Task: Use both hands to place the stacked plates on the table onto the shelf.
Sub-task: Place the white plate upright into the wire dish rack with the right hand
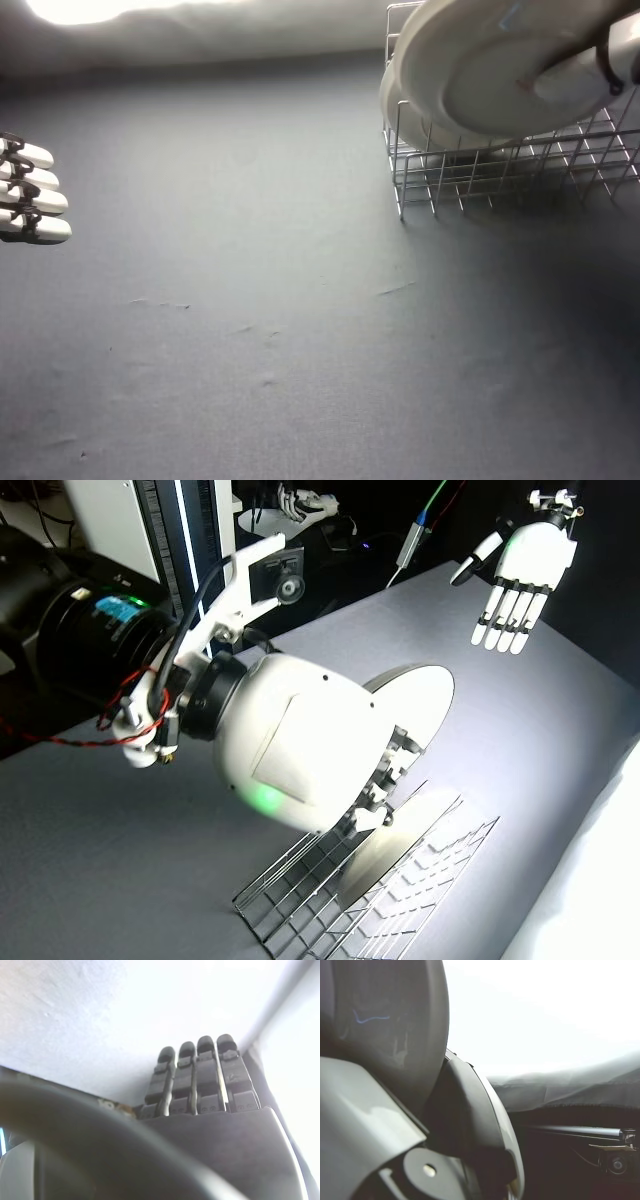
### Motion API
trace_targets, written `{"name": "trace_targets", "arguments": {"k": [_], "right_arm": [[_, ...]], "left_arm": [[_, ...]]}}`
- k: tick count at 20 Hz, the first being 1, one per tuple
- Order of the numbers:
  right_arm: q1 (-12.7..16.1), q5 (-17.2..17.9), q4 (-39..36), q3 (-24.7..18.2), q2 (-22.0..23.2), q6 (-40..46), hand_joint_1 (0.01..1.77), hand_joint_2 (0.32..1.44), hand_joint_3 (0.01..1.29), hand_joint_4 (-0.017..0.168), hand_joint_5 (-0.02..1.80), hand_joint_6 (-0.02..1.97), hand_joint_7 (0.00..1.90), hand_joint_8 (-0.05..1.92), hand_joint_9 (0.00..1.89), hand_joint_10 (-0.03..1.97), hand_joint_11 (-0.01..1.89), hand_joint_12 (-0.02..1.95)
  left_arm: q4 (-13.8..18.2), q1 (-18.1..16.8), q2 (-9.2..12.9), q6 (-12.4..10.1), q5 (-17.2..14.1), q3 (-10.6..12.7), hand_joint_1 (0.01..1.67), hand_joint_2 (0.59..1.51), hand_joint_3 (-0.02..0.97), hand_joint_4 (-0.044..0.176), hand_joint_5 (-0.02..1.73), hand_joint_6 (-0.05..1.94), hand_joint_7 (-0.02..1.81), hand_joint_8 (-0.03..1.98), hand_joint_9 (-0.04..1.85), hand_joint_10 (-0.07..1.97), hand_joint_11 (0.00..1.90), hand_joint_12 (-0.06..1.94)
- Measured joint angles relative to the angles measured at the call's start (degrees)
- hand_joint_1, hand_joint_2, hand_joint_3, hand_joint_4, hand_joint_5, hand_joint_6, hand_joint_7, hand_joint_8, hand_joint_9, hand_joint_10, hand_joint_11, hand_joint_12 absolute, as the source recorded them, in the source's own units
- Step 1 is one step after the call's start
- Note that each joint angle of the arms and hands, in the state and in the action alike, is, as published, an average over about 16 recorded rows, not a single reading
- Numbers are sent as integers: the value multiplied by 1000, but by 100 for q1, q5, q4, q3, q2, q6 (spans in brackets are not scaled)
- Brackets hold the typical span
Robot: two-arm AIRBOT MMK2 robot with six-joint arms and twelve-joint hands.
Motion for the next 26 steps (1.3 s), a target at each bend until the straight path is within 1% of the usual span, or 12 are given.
{"name": "trace_targets", "arguments": {"k": [3, 6, 14, 19, 26], "right_arm": [[-112, 100, -112, 91, -14, 32, 1366, 977, 14, -8, 1004, 837, 1111, 689, 1030, 938, 764, 997], [-234, 274, -370, 163, -42, 153, 1367, 977, 14, -8, 1006, 837, 1112, 688, 1029, 935, 768, 992], [-573, 925, -1241, 338, -129, 527, 1371, 977, 14, -6, 1012, 842, 1103, 692, 1022, 950, 777, 979], [-778, 1284, -1678, 485, -152, 718, 1375, 977, 13, -4, 1014, 854, 1093, 702, 1021, 956, 774, 989], [-1061, 1589, -1729, 714, -151, 679, 1378, 978, 13, -1, 1006, 879, 1082, 716, 1014, 972, 763, 1000]], "left_arm": [[2, -9, 0, 0, -3, 0, 13, 1080, 7, 2, 19, 11, 12, 0, 18, 6, 15, -1], [4, -20, 0, -1, -10, -2, 13, 1080, 7, 2, 17, 11, 14, 0, 18, 6, 15, 0], [27, -89, -2, -68, -120, -47, 13, 1081, 6, 3, 14, 10, 16, -1, 18, 6, 15, 0], [54, -191, -3, -144, -312, -177, 13, 1082, 7, 2, 17, 10, 17, -1, 18, 6, 14, 0], [174, -335, -4, -354, -628, -457, 13, 1086, 7, 2, 20, 10, 15, -2, 17, 6, 14, 1]]}}
